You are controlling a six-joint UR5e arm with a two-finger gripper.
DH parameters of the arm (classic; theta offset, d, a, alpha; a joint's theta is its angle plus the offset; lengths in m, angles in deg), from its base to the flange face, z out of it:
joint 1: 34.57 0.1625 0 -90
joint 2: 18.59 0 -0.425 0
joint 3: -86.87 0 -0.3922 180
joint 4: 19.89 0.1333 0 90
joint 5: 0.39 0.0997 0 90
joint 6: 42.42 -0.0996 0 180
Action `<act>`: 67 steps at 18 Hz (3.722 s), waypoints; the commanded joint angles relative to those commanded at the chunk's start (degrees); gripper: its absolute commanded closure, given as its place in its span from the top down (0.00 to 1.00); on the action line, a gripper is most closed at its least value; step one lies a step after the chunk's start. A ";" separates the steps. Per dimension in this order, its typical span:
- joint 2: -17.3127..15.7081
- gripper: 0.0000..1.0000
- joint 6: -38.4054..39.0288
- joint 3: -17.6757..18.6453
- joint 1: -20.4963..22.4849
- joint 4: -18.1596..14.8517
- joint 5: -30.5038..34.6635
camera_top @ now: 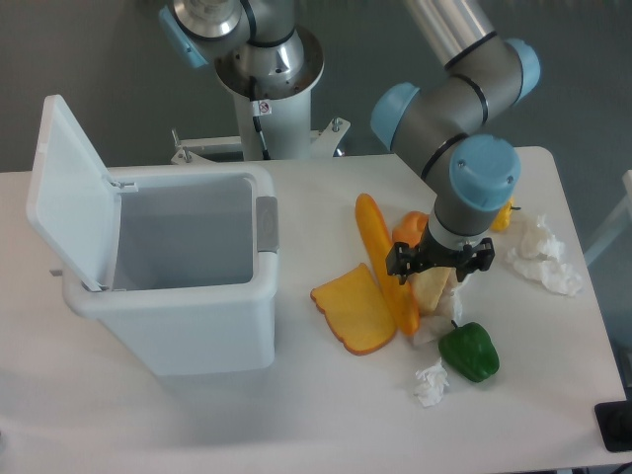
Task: Pick up the long bread
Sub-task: 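Lower the gripper onto the loaf's end and close the fingers, then lift the gripped loaf end, tilting the bread upright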
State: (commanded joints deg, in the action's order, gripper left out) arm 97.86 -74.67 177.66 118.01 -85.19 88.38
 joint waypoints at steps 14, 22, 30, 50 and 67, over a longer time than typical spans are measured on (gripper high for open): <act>3.07 1.00 1.40 -0.44 -1.93 0.18 -1.49; 4.39 1.00 2.37 -0.70 -1.93 0.18 -3.52; 4.57 0.78 2.37 -1.05 -1.76 0.26 -3.60; 1.76 0.00 4.93 -1.14 -1.93 -0.35 -3.52; -9.92 0.00 4.40 -5.89 -2.99 -1.49 -6.24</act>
State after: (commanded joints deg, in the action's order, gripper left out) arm 87.94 -70.28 171.77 115.02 -86.68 82.14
